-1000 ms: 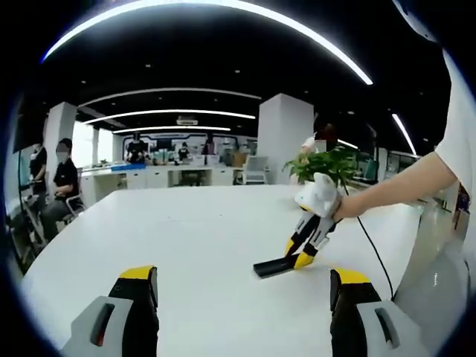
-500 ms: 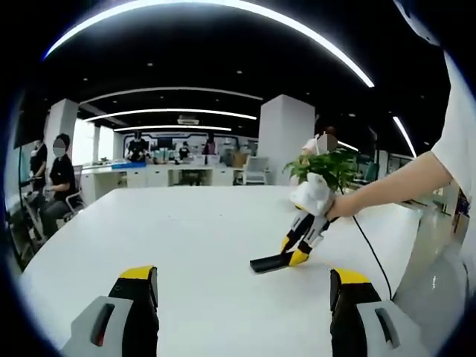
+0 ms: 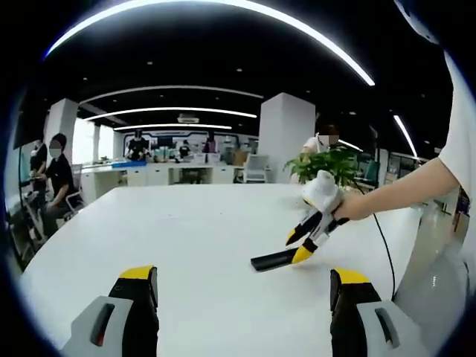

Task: Press the specified remote control buttons in sequence, fully releasing each button before pressing the next.

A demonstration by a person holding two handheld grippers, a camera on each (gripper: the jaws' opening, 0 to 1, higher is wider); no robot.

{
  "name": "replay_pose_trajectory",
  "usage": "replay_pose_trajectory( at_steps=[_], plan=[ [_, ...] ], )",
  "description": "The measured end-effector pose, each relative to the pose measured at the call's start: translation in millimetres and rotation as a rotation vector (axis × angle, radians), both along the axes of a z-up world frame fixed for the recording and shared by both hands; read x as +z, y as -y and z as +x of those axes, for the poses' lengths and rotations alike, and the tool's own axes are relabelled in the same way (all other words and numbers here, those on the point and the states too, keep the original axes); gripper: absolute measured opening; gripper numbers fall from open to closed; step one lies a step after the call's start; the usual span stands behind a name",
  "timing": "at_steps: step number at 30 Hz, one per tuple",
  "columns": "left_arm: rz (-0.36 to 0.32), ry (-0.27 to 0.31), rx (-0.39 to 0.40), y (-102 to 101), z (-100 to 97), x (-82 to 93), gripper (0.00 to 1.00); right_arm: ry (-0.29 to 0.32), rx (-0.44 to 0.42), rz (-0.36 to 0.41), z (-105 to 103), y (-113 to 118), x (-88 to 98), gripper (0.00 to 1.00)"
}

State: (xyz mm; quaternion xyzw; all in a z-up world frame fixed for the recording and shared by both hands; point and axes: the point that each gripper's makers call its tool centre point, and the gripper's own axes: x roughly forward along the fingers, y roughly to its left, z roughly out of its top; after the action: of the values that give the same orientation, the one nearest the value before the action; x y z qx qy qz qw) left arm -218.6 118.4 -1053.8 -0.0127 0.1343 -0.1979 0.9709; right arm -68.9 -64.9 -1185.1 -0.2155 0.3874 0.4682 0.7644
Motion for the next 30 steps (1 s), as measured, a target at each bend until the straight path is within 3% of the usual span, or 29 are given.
replay_pose_trajectory(
  at_steps=[6,14,19,30],
  plan=[
    [0.004,-0.005,-0.010,3.4,-0.6,-0.5,1.00,0.027,-0.121,0.112,-8.7,4.4,9.9,0.66],
    [0.013,-0.007,-0.019,4.2,-1.4,-2.3,1.00,0.083,-0.289,0.295,-12.4,10.6,37.6,0.79],
    [0.012,-0.008,-0.029,6.8,-2.0,-2.2,1.00,0.159,-0.312,0.294,-18.5,18.8,48.6,0.85],
    [0.010,-0.007,-0.032,8.8,-2.0,-1.2,1.00,0.199,-0.363,0.347,-40.4,20.0,68.4,0.95]
  ],
)
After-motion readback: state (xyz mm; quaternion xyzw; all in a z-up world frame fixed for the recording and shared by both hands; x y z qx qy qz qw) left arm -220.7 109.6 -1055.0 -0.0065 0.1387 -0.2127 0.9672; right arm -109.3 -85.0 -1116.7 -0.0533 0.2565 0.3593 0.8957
